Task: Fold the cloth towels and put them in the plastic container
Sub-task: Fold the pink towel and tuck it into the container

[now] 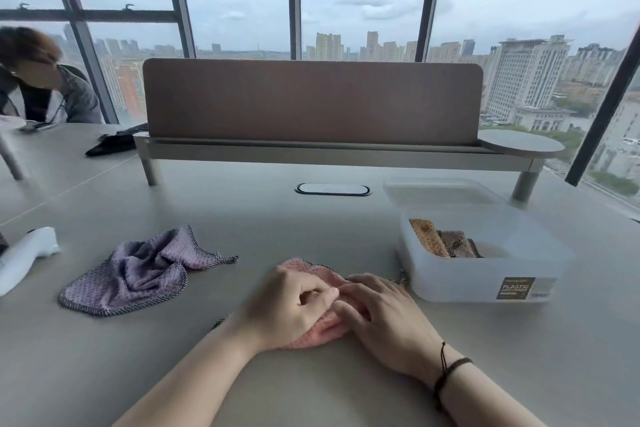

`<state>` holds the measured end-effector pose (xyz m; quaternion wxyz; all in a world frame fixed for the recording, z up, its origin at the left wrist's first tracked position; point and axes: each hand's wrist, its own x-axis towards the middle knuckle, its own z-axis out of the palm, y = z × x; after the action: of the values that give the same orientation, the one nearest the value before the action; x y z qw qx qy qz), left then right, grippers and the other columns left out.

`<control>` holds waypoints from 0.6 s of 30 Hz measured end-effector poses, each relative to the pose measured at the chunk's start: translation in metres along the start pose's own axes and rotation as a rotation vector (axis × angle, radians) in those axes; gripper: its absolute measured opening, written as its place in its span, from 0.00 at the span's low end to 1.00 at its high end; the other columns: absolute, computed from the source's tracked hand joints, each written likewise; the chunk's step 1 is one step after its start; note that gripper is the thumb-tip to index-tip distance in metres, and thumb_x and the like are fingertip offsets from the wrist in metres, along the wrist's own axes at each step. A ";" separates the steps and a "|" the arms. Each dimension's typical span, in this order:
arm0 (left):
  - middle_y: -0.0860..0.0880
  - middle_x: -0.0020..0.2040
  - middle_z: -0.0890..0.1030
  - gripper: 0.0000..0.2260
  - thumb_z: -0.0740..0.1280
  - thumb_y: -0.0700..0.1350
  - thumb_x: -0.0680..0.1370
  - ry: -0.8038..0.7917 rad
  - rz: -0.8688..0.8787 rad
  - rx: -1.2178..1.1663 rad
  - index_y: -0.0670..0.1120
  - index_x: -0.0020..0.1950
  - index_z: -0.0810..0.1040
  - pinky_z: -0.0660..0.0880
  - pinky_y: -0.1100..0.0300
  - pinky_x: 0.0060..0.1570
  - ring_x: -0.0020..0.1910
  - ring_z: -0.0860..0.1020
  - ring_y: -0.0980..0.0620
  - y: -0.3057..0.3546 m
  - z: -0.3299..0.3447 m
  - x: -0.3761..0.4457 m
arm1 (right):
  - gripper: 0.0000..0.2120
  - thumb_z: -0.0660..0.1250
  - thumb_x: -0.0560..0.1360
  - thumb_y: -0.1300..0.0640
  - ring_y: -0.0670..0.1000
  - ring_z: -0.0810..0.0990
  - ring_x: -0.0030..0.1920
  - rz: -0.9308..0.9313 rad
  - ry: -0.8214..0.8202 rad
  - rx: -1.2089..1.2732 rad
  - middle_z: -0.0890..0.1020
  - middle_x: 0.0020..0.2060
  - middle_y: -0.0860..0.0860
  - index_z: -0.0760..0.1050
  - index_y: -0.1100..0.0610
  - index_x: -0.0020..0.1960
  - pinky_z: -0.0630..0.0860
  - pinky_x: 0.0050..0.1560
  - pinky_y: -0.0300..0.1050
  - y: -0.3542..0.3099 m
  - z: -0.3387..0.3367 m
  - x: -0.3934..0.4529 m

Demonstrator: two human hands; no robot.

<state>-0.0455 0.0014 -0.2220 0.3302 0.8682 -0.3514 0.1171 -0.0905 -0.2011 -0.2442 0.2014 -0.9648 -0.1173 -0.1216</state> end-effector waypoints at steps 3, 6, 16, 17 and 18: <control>0.60 0.37 0.83 0.14 0.66 0.63 0.73 0.147 -0.087 0.057 0.57 0.48 0.84 0.76 0.62 0.36 0.34 0.78 0.61 -0.017 -0.005 0.003 | 0.17 0.58 0.78 0.38 0.42 0.78 0.56 -0.040 0.042 0.140 0.81 0.54 0.39 0.81 0.45 0.55 0.73 0.61 0.44 0.003 -0.001 -0.001; 0.63 0.59 0.77 0.26 0.66 0.69 0.70 -0.104 -0.187 0.207 0.60 0.65 0.77 0.74 0.59 0.60 0.58 0.75 0.61 -0.027 0.000 0.005 | 0.14 0.63 0.73 0.42 0.43 0.77 0.52 0.032 0.076 0.125 0.81 0.49 0.39 0.81 0.43 0.55 0.73 0.58 0.44 0.005 -0.006 -0.006; 0.60 0.40 0.75 0.18 0.66 0.69 0.71 -0.078 -0.179 0.360 0.56 0.36 0.71 0.68 0.55 0.57 0.48 0.73 0.56 -0.021 0.003 0.003 | 0.20 0.67 0.69 0.34 0.46 0.74 0.38 0.200 0.091 -0.073 0.76 0.34 0.45 0.68 0.50 0.37 0.65 0.35 0.41 0.003 -0.012 -0.012; 0.60 0.39 0.74 0.18 0.67 0.68 0.71 -0.068 -0.162 0.331 0.56 0.34 0.69 0.68 0.57 0.53 0.45 0.71 0.57 -0.022 0.001 0.002 | 0.19 0.68 0.70 0.37 0.45 0.73 0.37 0.177 0.090 -0.038 0.75 0.34 0.45 0.66 0.49 0.36 0.64 0.34 0.38 0.002 -0.011 -0.013; 0.59 0.37 0.73 0.19 0.70 0.65 0.71 -0.053 -0.154 0.276 0.55 0.32 0.67 0.69 0.59 0.48 0.41 0.71 0.59 -0.024 -0.002 0.003 | 0.18 0.70 0.70 0.40 0.45 0.72 0.36 0.155 0.089 0.010 0.74 0.34 0.44 0.64 0.48 0.35 0.64 0.34 0.36 0.002 -0.010 -0.014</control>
<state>-0.0269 0.0137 -0.2310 0.2064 0.9324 -0.2730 0.1159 -0.1047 -0.2096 -0.2395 0.2200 -0.9636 -0.0338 -0.1478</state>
